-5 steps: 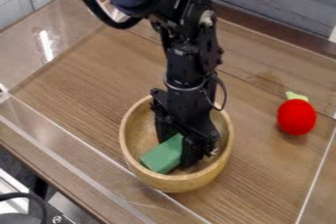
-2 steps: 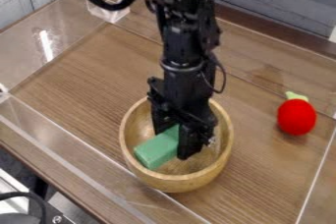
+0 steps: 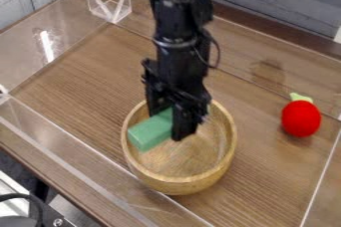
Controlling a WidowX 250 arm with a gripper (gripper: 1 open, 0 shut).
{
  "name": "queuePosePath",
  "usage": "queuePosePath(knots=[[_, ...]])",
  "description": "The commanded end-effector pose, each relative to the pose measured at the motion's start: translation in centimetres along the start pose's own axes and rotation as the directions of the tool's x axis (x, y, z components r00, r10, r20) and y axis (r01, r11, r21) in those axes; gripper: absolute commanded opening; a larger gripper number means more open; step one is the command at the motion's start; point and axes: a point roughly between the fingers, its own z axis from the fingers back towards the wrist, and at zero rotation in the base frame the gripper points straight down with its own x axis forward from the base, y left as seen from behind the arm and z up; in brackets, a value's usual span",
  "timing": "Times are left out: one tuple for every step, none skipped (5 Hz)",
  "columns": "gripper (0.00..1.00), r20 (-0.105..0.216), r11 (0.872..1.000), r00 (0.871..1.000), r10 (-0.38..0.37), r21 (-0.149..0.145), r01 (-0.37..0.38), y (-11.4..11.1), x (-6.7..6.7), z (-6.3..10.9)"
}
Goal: Remove the green block from inside the wooden bowl and put it on the table
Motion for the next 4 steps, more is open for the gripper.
queuePosePath(knots=[[0.0,0.085,0.999,0.996,0.04,0.019,-0.042,2.9,0.7,3.1],[0.0,0.109,0.997,0.992,0.067,0.034,-0.071,6.7,0.5,4.3],[0.0,0.125,0.996,0.99,0.07,0.05,-0.076,9.8,-0.2,4.5],[0.0,0.119,0.997,0.992,0.048,0.054,-0.055,11.7,-0.8,4.1]])
